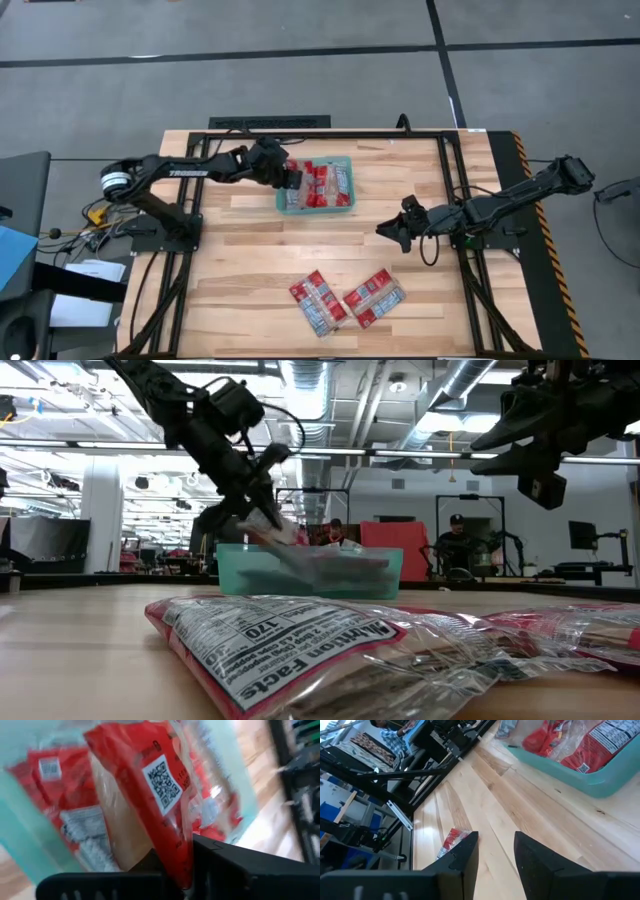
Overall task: Sort popcorn bags into baskets
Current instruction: Put the red popcorn bag into the blue bin
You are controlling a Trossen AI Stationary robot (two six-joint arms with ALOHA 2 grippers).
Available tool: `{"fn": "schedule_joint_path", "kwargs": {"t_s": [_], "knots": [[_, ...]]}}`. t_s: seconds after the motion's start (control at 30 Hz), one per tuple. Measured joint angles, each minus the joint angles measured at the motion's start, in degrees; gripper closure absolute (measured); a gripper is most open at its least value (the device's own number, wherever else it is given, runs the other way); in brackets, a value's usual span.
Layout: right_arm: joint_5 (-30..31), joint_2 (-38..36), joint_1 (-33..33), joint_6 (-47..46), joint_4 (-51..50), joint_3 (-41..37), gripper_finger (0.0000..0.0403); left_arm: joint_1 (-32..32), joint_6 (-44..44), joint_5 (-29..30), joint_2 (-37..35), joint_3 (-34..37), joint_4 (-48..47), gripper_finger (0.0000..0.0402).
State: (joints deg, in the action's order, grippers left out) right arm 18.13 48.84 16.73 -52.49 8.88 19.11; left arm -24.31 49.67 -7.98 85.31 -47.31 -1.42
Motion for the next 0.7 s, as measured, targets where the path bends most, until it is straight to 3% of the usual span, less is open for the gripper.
{"fn": "schedule_joint_path", "kwargs": {"t_s": [0.47,0.7], "knots": [[-0.01,0.00,0.17,-0.98,0.16,0.00,0.0243,-0.16,0.21,1.91,1.93,-0.07,-0.01,0.0376],[-0.02,0.00,0.17,-0.74,0.15,0.00,0.0236,0.19,-3.92,-1.18,1.93,-1.35,2.03,0.0270]]}}
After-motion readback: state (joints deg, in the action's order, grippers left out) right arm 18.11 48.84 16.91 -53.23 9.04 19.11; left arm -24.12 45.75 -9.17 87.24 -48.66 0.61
